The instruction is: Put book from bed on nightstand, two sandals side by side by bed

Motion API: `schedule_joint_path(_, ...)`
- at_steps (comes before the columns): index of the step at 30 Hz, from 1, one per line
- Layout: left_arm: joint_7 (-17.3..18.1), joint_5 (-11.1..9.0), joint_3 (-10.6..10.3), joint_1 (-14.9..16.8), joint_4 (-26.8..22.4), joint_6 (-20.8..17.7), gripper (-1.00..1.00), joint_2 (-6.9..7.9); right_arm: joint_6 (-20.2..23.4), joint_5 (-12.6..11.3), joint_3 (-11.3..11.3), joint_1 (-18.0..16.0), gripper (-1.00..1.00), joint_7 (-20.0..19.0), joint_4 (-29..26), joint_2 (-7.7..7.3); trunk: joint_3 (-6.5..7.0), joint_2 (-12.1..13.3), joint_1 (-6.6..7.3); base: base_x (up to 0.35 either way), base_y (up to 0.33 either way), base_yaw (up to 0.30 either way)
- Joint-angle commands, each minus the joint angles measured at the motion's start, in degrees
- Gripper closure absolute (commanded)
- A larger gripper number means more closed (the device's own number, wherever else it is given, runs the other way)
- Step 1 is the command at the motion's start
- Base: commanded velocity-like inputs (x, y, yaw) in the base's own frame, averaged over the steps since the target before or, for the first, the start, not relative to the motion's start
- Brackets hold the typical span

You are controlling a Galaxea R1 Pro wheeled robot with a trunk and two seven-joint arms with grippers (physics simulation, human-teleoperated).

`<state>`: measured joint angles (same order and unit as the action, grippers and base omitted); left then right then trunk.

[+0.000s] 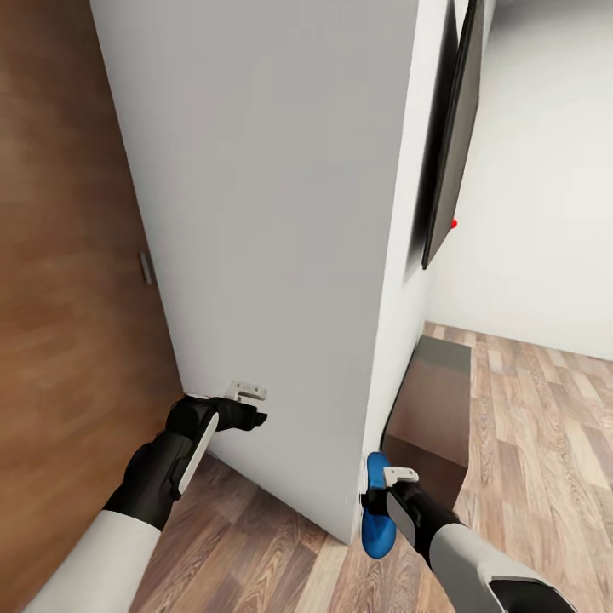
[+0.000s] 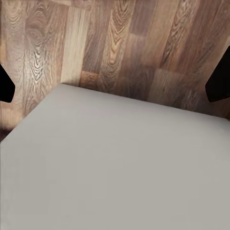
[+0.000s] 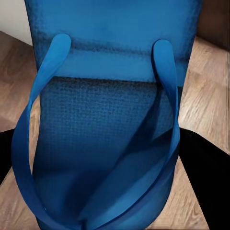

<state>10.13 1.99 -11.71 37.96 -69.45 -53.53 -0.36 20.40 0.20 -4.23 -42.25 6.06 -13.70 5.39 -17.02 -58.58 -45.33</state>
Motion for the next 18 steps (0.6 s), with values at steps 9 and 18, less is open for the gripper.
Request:
schedule_joint_path(9, 0.24, 0.21, 0.02, 0.06, -0.07, -0.25, -1.0, 0.0, 0.26, -0.02, -0.39, -0.03, 1.0, 0.18, -0.1, 0.06, 1.55, 3.57, 1.98, 0.0, 0.0, -0.273)
schedule_joint_path(18, 0.24, 0.21, 0.02, 0.04, -0.07, -0.25, -1.0, 0.0, 0.26, -0.02, -0.34, -0.03, 1.0, 0.18, -0.1, 0.06, 3.16, 7.18, 3.95, 0.0, 0.0, -0.273)
